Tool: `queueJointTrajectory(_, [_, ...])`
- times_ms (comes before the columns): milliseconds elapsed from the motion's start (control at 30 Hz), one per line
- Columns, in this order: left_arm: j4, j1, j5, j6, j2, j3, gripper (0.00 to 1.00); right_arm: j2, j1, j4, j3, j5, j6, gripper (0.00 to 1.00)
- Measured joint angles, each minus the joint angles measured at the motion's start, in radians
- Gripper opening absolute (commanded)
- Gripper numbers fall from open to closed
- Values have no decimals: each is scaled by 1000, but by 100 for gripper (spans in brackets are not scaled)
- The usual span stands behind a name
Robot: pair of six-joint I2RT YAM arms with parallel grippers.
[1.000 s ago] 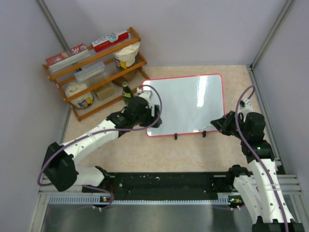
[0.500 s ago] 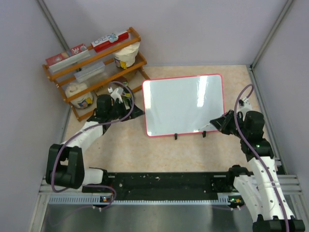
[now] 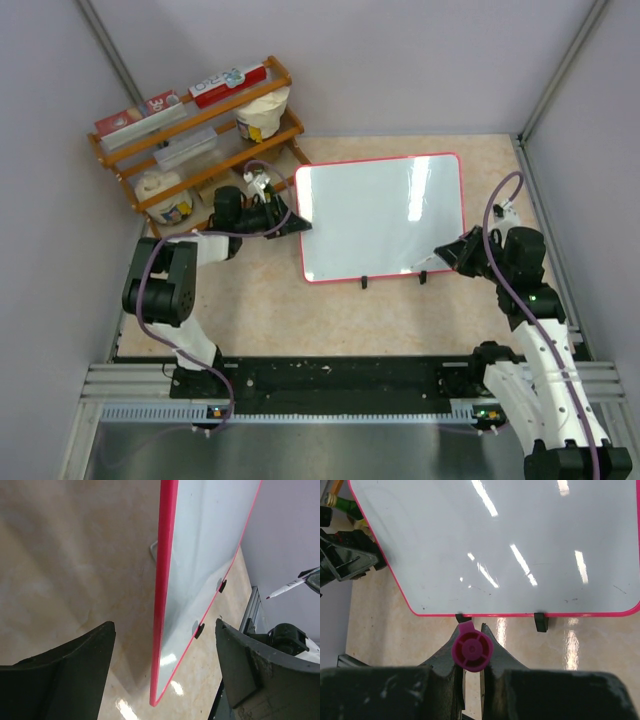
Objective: Write a sentence on the whiteboard
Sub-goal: Move the whiteboard to the center of the board.
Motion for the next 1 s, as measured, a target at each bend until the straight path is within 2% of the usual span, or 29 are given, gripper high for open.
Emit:
queueJointTrajectory(267, [161, -4, 84, -38, 117, 70, 62, 6, 0, 4, 0, 7, 0, 0])
queueJointTrajectory(467, [185, -21, 126, -20, 154, 92, 24, 6, 0, 4, 0, 13, -1, 0])
queueJointTrajectory(567, [211, -24, 156, -22, 169, 93, 0, 6, 0, 3, 4, 14, -1, 0])
queueJointTrajectory(700, [264, -26, 254, -76, 170, 101, 0, 6, 0, 7, 13, 19, -1, 0])
queueJointTrajectory(1000, [371, -54, 270, -155, 170, 106, 0, 3, 0, 5, 13, 20, 0, 0])
